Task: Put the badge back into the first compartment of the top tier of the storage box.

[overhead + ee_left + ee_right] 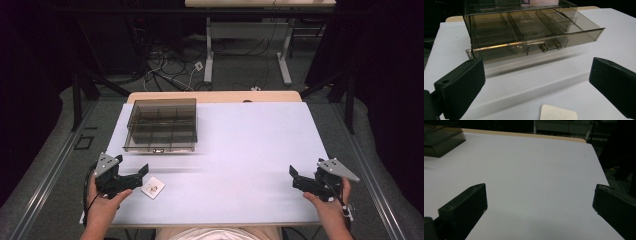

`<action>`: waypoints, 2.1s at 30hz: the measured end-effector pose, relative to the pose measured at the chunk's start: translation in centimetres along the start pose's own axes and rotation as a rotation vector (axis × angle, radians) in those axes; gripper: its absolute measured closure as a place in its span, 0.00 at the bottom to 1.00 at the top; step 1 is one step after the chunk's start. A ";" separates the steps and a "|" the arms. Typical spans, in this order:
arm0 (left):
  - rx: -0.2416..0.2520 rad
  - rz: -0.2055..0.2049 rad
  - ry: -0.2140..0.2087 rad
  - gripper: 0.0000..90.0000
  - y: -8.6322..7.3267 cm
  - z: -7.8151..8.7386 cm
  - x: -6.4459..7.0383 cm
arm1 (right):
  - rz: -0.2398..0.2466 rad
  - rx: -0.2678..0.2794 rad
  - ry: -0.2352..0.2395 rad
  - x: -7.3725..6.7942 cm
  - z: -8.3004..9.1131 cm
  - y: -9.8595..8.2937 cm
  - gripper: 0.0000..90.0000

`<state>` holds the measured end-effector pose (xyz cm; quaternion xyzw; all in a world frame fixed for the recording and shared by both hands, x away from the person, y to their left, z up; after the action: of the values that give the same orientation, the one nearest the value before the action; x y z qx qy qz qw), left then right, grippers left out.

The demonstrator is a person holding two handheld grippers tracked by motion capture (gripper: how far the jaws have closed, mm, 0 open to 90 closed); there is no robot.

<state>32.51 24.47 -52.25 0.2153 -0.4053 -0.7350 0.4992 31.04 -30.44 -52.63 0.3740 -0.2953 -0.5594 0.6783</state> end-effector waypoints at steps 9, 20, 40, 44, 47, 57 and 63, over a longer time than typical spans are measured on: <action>-0.023 0.011 -0.015 0.02 0.3 0.3 0.4 | -0.010 -0.018 0.016 0.2 -0.2 -0.2 0.00; -0.059 -0.006 -0.011 0.02 0.7 0.6 0.6 | 0.008 -0.011 0.037 -0.4 -0.2 -0.3 0.00; -0.156 -0.027 -0.031 0.04 0.9 0.5 0.7 | 0.035 -0.049 0.058 -1.1 -0.4 -0.5 0.00; -0.186 -0.035 -0.033 0.04 0.8 0.2 0.8 | 0.033 -0.045 0.063 -1.1 -0.6 -0.6 0.00; -0.220 -0.045 -0.034 0.04 0.6 0.0 0.8 | 0.029 -0.051 0.067 -1.2 -0.6 -0.6 0.00; -0.281 -0.054 -0.029 0.06 0.2 -0.5 0.9 | 0.040 -0.061 0.075 -1.3 -0.7 -0.7 0.00; -0.307 -0.065 -0.014 0.07 0.0 -0.7 1.1 | 0.036 -0.065 0.078 -1.4 -0.8 -0.7 0.00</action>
<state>32.60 23.23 -52.54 0.1444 -0.2845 -0.8056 0.4992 31.01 -29.01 -53.66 0.3678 -0.2570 -0.5414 0.7110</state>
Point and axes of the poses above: each handheld gripper's, and its own axes: z roughly backward along the jaws, y roughly out of its top, x roughly to its right, the point moved 4 cm from there along -z, roughly forward along the jaws, and after that the axes turned 9 degrees about -x, right-handed, at the moved point
